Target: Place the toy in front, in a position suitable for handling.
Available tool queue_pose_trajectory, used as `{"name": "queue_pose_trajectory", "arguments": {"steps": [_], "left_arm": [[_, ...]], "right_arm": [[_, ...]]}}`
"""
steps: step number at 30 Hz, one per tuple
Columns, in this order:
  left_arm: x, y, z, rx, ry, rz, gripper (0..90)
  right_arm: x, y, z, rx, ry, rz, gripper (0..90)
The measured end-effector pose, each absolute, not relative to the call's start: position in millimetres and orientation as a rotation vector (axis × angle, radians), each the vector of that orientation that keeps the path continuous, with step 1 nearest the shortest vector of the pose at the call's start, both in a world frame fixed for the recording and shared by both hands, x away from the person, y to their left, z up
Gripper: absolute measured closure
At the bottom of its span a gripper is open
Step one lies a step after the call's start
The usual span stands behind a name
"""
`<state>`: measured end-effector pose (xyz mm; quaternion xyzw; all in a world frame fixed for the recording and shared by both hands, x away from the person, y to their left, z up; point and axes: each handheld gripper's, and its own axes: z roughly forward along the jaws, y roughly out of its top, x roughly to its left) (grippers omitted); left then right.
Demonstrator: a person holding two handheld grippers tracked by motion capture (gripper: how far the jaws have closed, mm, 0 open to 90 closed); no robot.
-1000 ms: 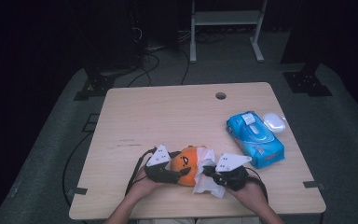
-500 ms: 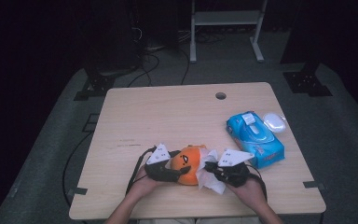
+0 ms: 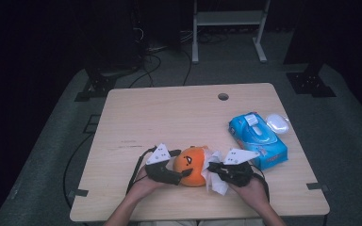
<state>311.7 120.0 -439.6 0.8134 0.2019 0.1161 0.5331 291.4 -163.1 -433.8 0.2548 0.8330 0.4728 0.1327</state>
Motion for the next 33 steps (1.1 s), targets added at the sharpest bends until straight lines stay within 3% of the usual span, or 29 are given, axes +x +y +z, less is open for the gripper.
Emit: {"name": "queue_pose_trajectory", "arguments": {"steps": [3,8,15,20,25,33], "left_arm": [[308.0,122.7,-440.4,1.977,0.471,0.280,10.1],[312.3,117.8,-445.5,2.001,0.499,0.257,23.2],[313.3,118.9,-447.6,2.016,0.509,0.258,26.1],[313.1,115.7,-448.5,2.000,0.514,0.254,25.9],[313.7,110.7,-447.6,1.983,0.538,0.228,16.3],[304.5,101.9,-442.6,2.013,0.491,0.296,30.7]], "right_arm": [[294.7,-172.7,-436.0,0.810,2.391,1.380,85.2],[288.6,-162.3,-431.7,0.769,2.376,1.355,85.1],[279.1,-143.9,-426.0,0.648,2.399,1.433,84.9],[296.3,-168.6,-431.3,0.793,2.336,1.399,84.7],[299.4,-176.3,-436.2,0.864,2.327,1.421,84.8],[279.5,-142.3,-421.8,0.669,2.359,1.454,84.7]]}}
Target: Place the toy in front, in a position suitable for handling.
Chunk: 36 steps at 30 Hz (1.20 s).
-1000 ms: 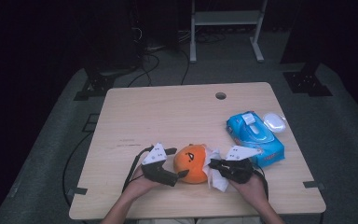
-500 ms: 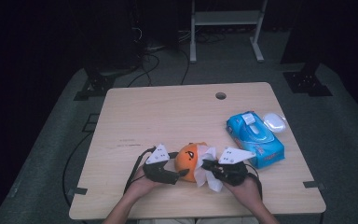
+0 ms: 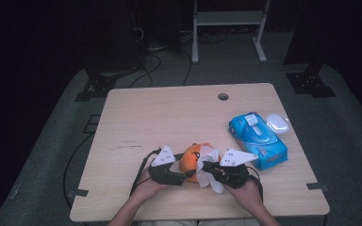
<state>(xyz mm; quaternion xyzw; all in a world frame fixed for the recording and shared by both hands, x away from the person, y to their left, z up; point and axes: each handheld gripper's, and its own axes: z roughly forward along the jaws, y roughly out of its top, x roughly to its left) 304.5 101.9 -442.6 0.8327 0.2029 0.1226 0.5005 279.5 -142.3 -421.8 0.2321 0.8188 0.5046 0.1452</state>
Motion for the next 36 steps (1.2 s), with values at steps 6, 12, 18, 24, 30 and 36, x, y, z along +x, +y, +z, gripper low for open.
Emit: {"name": "queue_pose_trajectory", "arguments": {"steps": [6,12,18,24,30,36], "left_arm": [[305.6,102.2,-443.8,2.005,0.488,0.294,32.1],[307.4,102.5,-444.8,1.982,0.504,0.249,27.6],[314.2,109.0,-447.4,1.926,0.583,0.174,26.0],[298.9,94.3,-442.3,2.006,0.423,0.328,34.0],[290.4,88.2,-443.2,2.042,0.319,0.406,35.3],[297.3,89.0,-443.3,1.971,0.451,0.325,12.4]], "right_arm": [[287.6,-150.4,-421.2,0.700,2.314,1.430,84.8],[306.4,-178.1,-436.0,0.835,2.275,1.380,84.3],[291.4,-161.5,-428.0,0.748,2.322,1.422,84.4],[281.9,-144.7,-416.9,0.653,2.337,1.458,84.4],[289.9,-157.0,-412.3,0.710,2.283,1.435,84.5],[299.8,-173.4,-425.3,0.806,2.294,1.419,84.5]]}}
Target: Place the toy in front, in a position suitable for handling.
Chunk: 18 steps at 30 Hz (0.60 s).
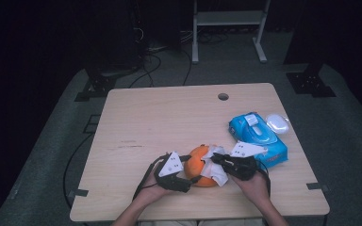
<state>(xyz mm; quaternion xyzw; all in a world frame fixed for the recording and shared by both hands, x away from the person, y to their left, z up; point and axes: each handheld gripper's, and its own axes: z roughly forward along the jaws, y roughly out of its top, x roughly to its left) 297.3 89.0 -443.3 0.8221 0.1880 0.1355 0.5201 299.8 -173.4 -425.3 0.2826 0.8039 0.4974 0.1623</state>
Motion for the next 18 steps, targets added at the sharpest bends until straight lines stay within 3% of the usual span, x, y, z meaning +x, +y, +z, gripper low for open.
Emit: {"name": "queue_pose_trajectory", "arguments": {"steps": [1,3,8,9,14,18], "left_arm": [[304.0,89.6,-446.0,1.958,0.570,0.233,6.6],[306.7,91.3,-450.4,1.951,0.575,0.175,7.4],[299.8,88.3,-445.8,1.992,0.491,0.261,24.8],[293.1,84.6,-444.1,2.030,0.420,0.342,26.7],[282.3,76.3,-443.2,2.072,0.277,0.463,31.1],[282.4,77.4,-444.1,2.072,0.268,0.465,32.1]], "right_arm": [[297.7,-172.7,-424.5,0.775,2.306,1.405,84.6],[295.7,-171.4,-423.0,0.747,2.311,1.387,84.7],[292.3,-168.4,-419.8,0.742,2.313,1.398,84.8],[287.3,-161.7,-414.6,0.705,2.312,1.426,84.8],[276.6,-143.4,-405.2,0.589,2.340,1.465,84.8],[280.5,-147.2,-404.0,0.605,2.332,1.425,84.8]]}}
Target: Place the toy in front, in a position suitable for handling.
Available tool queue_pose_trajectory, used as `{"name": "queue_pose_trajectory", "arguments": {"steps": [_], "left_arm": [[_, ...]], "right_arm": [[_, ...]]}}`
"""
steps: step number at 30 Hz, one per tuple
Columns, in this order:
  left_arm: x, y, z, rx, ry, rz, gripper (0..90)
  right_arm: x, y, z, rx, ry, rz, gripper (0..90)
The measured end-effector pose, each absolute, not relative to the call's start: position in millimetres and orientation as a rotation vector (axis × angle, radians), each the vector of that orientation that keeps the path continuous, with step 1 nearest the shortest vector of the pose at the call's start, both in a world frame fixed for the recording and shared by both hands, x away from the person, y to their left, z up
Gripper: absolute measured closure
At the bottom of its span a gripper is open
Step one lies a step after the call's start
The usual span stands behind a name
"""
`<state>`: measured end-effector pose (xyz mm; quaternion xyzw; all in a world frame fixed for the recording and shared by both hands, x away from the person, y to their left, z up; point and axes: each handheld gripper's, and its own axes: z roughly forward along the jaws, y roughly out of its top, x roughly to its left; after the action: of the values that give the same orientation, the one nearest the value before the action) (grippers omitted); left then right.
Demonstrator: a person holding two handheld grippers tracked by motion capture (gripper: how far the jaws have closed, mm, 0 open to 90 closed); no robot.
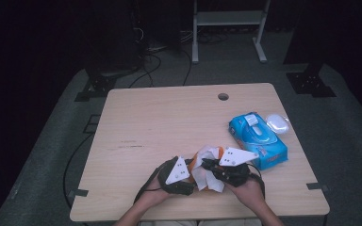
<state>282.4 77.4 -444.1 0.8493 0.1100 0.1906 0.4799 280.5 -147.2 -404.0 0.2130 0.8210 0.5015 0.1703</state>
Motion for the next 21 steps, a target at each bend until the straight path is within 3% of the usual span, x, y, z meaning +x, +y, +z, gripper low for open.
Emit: {"name": "queue_pose_trajectory", "arguments": {"steps": [3,6,8,11,13,14,16,21], "left_arm": [[283.8,78.7,-445.5,2.061,0.283,0.444,31.3],[287.1,79.0,-446.1,2.047,0.322,0.398,21.9],[293.3,81.9,-446.6,2.008,0.425,0.275,16.6],[295.4,83.4,-445.6,1.979,0.487,0.217,14.2],[295.7,83.7,-445.4,1.976,0.495,0.208,14.4],[295.0,83.8,-445.1,1.977,0.485,0.218,18.6],[292.3,82.6,-444.2,1.994,0.452,0.269,27.3],[276.7,72.2,-441.5,2.048,0.276,0.436,32.5]], "right_arm": [[293.6,-168.8,-411.6,0.732,2.305,1.387,84.8],[294.9,-176.1,-415.2,0.764,2.313,1.389,84.8],[291.2,-173.2,-415.3,0.755,2.311,1.355,84.9],[290.6,-169.3,-416.2,0.753,2.320,1.368,85.0],[289.9,-168.0,-416.3,0.746,2.323,1.370,85.0],[288.5,-166.4,-415.6,0.748,2.326,1.374,85.0],[285.9,-162.9,-412.5,0.731,2.327,1.382,85.0],[275.4,-143.3,-403.3,0.639,2.365,1.471,85.0]]}}
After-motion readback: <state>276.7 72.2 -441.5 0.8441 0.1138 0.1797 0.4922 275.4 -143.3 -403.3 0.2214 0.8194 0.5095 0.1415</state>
